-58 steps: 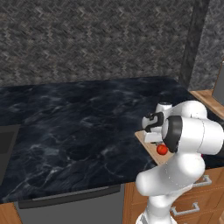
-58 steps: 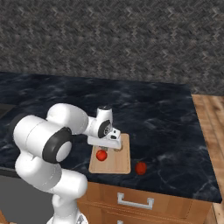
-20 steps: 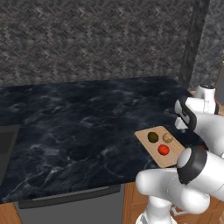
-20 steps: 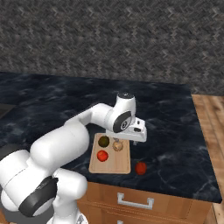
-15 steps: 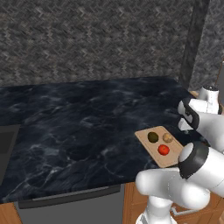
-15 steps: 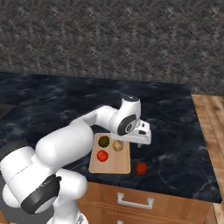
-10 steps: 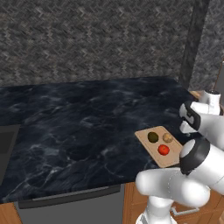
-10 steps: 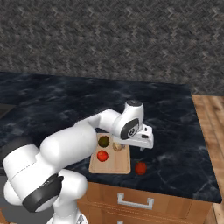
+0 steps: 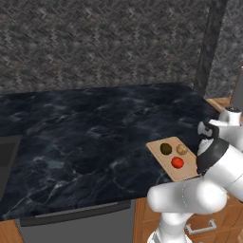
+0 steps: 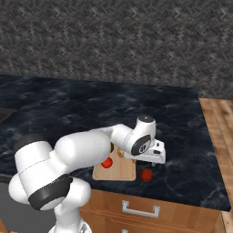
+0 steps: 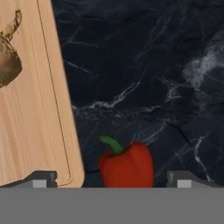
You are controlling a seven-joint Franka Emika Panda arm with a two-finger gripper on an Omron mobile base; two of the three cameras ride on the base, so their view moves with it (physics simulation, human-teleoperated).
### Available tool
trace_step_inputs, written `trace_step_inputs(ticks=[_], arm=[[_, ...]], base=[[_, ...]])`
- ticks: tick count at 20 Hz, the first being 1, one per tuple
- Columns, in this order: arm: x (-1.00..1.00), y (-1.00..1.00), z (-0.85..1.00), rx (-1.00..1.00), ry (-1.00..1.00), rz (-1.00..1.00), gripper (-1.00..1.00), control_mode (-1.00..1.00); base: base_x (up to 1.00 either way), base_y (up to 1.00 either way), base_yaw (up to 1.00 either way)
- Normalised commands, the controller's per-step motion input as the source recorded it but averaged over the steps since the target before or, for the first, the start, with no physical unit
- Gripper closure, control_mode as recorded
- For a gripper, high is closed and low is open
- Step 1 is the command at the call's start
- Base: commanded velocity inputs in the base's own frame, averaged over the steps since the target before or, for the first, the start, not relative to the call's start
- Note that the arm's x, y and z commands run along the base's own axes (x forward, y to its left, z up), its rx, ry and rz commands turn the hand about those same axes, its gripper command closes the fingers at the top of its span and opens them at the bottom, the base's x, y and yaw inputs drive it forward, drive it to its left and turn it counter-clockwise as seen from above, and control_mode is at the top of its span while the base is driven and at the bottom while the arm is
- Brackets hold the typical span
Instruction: Place the avocado, onion, tomato, and bell pepper on the cutting board.
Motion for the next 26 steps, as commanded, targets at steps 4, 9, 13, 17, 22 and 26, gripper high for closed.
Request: trace_step_inputs(ticks=[4,9,13,17,22,26], arm=[[0.0,-0.33,-0.32,0.0,0.01,0.0,-1.0,-1.0],[0.0,-0.11,-0.28,0.0,0.01,0.0,-1.0,-1.0],[0.0,0.0,-0.22,0.0,0.01,0.0,-1.0,-1.0],[0.0,0.0,-0.29,0.0,0.03,0.0,-1.0,-1.0],[-0.08,0.0,-0.43,0.0,0.05,0.0,-1.0,-1.0],[-0.07,0.0,-0.33,0.0,0.07,0.0,1.0,-1.0]], base=[[0.0,0.0,0.0],[0.0,0.0,0.0],[0.0,0.0,0.0],[0.0,0.0,0.0],[0.0,0.0,0.0],[0.0,0.0,0.0]])
